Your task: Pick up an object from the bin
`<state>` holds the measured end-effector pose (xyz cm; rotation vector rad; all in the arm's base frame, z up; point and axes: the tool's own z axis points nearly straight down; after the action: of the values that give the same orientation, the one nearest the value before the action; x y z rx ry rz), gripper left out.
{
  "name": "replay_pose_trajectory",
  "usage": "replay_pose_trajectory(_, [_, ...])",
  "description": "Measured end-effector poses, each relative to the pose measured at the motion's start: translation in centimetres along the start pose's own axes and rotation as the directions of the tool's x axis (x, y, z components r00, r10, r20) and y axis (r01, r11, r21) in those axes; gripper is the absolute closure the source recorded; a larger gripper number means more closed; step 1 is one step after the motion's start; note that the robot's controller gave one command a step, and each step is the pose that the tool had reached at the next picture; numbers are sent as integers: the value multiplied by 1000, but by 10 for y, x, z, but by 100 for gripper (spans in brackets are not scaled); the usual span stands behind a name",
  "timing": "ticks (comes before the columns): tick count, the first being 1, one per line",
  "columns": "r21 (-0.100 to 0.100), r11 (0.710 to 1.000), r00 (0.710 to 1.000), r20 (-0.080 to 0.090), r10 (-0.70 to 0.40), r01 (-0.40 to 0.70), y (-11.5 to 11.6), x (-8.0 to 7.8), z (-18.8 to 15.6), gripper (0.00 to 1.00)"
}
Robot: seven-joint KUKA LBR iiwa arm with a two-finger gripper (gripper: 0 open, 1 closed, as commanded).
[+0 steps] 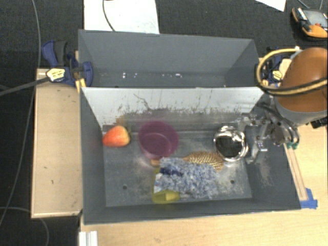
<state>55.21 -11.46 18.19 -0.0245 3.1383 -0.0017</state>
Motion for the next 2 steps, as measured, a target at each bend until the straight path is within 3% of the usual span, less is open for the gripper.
replay_pose_trajectory(1, [0,1000,1000,0,0,0,0,0,0,0])
replay_pose_trajectory(2, [0,901,901,2,-433,433,15,12,78,0])
